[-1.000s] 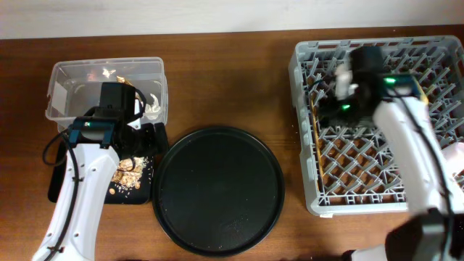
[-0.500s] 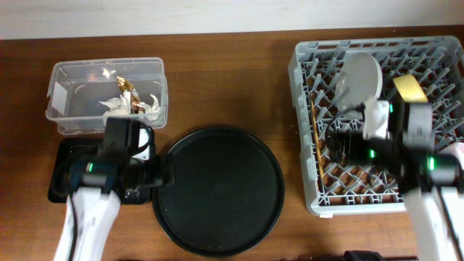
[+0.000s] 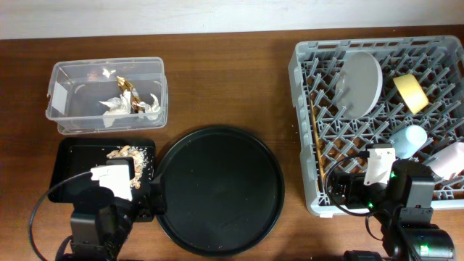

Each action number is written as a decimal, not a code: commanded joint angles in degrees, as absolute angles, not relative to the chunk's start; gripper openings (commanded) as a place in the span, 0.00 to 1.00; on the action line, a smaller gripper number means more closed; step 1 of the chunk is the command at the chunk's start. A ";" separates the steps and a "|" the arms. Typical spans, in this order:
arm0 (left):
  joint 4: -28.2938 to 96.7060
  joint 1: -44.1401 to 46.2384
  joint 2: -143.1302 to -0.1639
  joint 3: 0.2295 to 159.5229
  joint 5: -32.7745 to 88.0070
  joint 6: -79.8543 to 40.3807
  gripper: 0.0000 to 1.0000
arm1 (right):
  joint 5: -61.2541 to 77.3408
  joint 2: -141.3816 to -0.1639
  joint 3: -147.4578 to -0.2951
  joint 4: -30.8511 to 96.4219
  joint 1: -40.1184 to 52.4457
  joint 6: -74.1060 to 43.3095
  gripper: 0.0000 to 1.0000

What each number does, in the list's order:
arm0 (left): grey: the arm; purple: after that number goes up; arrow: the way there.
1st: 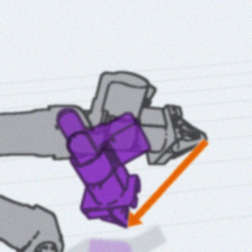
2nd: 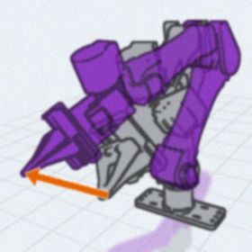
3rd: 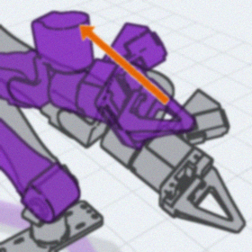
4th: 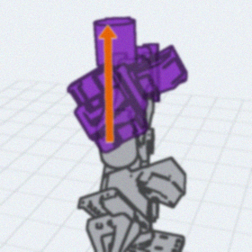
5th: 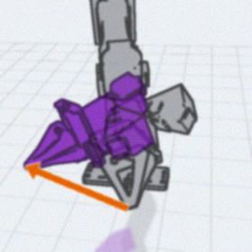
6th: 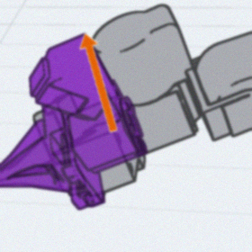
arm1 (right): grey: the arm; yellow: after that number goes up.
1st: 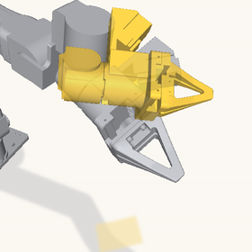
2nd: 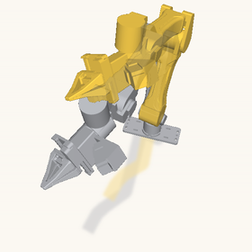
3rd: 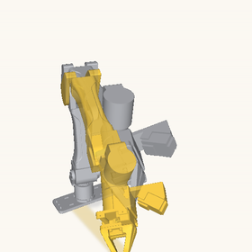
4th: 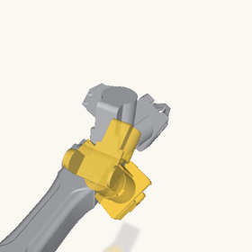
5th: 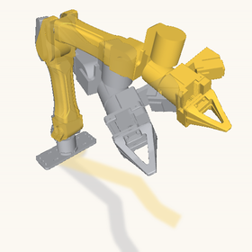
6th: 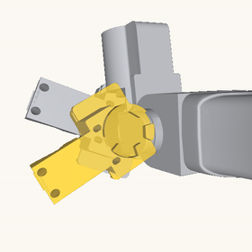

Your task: Sort waste into correct bins and load items into the dishwasher rack

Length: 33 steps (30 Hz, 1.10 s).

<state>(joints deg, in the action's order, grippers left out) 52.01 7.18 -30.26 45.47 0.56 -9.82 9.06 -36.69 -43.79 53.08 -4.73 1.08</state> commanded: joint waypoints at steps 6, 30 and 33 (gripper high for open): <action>52.12 7.35 -29.98 44.93 -0.23 -8.88 0.99 | 8.36 -35.05 -42.94 53.10 -4.89 1.08 0.98; 52.12 7.35 -29.98 44.93 -0.23 -8.88 0.99 | 4.01 -0.19 -0.32 4.12 1.50 1.08 0.98; 52.12 7.35 -29.98 44.93 -0.23 -8.88 0.99 | 3.99 -0.19 -0.32 4.12 1.50 1.10 0.98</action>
<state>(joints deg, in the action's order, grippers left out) 52.42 7.18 -30.26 45.19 0.38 -9.82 4.32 -0.67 -0.60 3.84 1.21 1.32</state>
